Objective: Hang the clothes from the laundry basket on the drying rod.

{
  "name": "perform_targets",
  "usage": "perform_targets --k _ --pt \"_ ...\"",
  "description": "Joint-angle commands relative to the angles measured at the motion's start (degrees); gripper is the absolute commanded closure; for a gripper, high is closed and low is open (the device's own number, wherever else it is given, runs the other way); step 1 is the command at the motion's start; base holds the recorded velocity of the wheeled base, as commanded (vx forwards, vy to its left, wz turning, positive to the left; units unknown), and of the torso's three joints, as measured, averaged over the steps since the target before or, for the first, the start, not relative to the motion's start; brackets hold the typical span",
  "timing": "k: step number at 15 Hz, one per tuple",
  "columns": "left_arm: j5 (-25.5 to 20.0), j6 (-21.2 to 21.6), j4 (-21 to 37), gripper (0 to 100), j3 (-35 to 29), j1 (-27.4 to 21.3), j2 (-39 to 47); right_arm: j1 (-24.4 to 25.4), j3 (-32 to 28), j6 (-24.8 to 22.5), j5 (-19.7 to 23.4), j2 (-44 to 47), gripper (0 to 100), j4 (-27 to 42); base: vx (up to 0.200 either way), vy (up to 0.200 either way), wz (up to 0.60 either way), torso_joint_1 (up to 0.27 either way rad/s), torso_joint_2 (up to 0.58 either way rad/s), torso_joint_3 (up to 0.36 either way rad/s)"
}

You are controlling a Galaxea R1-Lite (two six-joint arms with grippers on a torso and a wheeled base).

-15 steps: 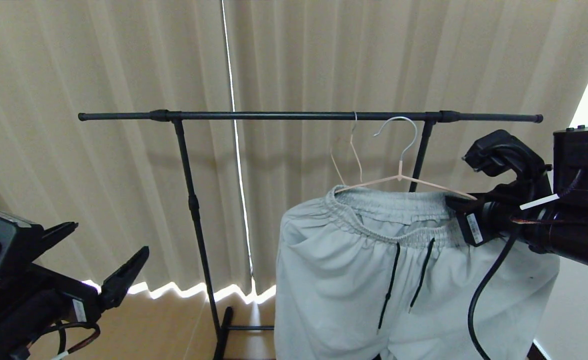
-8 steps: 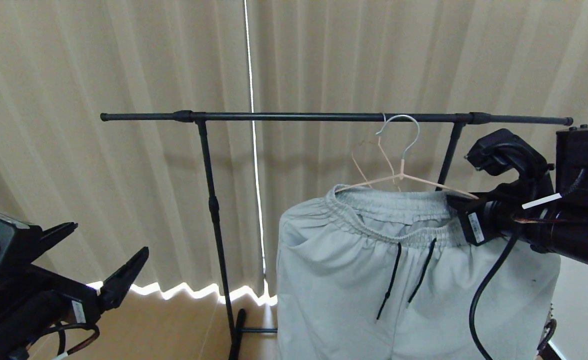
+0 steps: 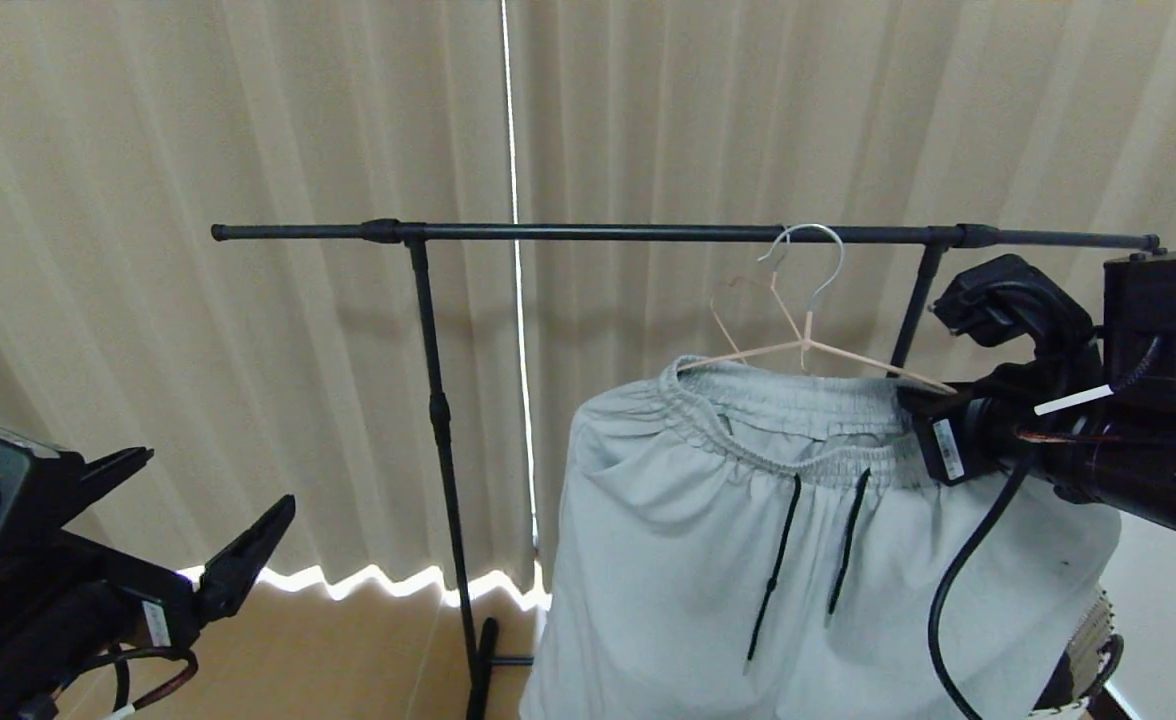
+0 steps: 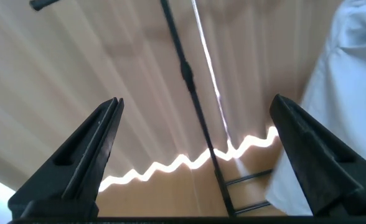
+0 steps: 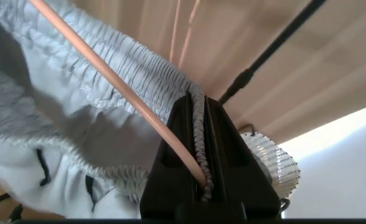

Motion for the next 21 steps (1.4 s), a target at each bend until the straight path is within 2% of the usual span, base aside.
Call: perform_targets --k 1,7,16,19,21 --pt "-0.05 -0.05 -0.05 0 -0.14 -0.06 0.14 -0.06 -0.05 -0.01 -0.04 0.09 100 -0.08 0.000 0.000 0.00 0.000 0.00 0.000" --pt "-0.05 -0.14 -0.05 0 -0.05 -0.06 0.23 0.03 -0.67 2.54 -1.09 1.15 100 -0.17 0.200 0.000 0.00 0.002 0.00 0.002" --pt "-0.05 -0.23 -0.05 0 0.39 -0.06 0.23 0.12 -3.04 3.42 -2.41 4.22 100 -0.17 0.200 0.000 0.00 0.004 0.00 0.002" --pt "0.04 -0.14 -0.05 0 0.47 -0.06 0.32 0.56 -4.18 5.26 -2.68 6.15 100 -0.08 0.000 0.000 0.00 0.000 0.00 0.000" --pt "-0.05 -0.14 -0.05 0 0.74 -0.06 0.32 1.96 -6.38 7.02 -5.14 9.58 100 -0.08 0.000 0.000 0.00 0.000 0.00 0.000"
